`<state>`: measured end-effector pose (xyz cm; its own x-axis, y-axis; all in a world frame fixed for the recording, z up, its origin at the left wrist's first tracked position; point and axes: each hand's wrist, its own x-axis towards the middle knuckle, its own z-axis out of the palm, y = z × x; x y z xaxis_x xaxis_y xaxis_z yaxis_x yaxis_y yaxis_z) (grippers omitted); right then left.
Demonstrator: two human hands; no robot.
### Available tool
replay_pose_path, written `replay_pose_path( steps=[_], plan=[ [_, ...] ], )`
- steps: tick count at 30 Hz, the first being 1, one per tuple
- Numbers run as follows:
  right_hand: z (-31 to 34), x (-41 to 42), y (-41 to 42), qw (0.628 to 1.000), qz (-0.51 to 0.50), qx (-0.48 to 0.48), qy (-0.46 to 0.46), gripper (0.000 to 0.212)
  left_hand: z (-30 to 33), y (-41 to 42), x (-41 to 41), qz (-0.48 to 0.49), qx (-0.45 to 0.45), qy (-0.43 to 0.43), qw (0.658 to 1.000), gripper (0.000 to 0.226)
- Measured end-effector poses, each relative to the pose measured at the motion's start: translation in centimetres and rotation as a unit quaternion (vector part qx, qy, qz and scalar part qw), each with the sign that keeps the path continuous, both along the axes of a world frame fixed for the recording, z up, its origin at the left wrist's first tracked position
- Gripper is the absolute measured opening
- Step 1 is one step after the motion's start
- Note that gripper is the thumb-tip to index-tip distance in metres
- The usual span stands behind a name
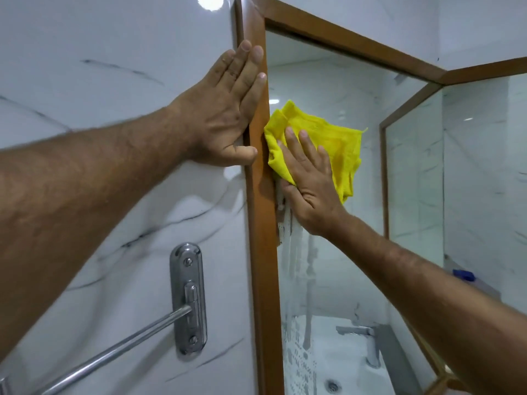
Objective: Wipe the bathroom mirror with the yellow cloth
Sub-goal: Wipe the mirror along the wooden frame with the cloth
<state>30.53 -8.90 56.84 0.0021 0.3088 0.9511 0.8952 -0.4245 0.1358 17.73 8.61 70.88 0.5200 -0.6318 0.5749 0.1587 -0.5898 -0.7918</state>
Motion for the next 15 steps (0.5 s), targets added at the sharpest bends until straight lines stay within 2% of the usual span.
replay_pose_path(
  steps=[3, 6, 10, 15],
  plan=[
    [-0.8, -0.1, -1.4, 0.996, -0.059, -0.046, -0.045, 0.065, -1.0, 0.0, -0.5, 0.006, 0.007, 0.015, 1.000, 0.122],
    [2.0, 0.2, -2.7, 0.987, -0.098, -0.084, -0.094, 0.070, -1.3, -0.4, -1.0, 0.032, -0.002, 0.022, 0.999, 0.139],
    [4.8, 0.6, -1.9, 0.997, -0.024, -0.060, -0.033, 0.081, -1.9, -0.9, -1.3, 0.041, -0.020, 0.033, 0.998, 0.152],
    [3.0, 1.5, 0.0, 0.995, -0.034, -0.017, -0.091, 0.071, -3.9, -0.5, -0.9, 0.028, -0.025, 0.047, 0.998, 0.154]
  ],
)
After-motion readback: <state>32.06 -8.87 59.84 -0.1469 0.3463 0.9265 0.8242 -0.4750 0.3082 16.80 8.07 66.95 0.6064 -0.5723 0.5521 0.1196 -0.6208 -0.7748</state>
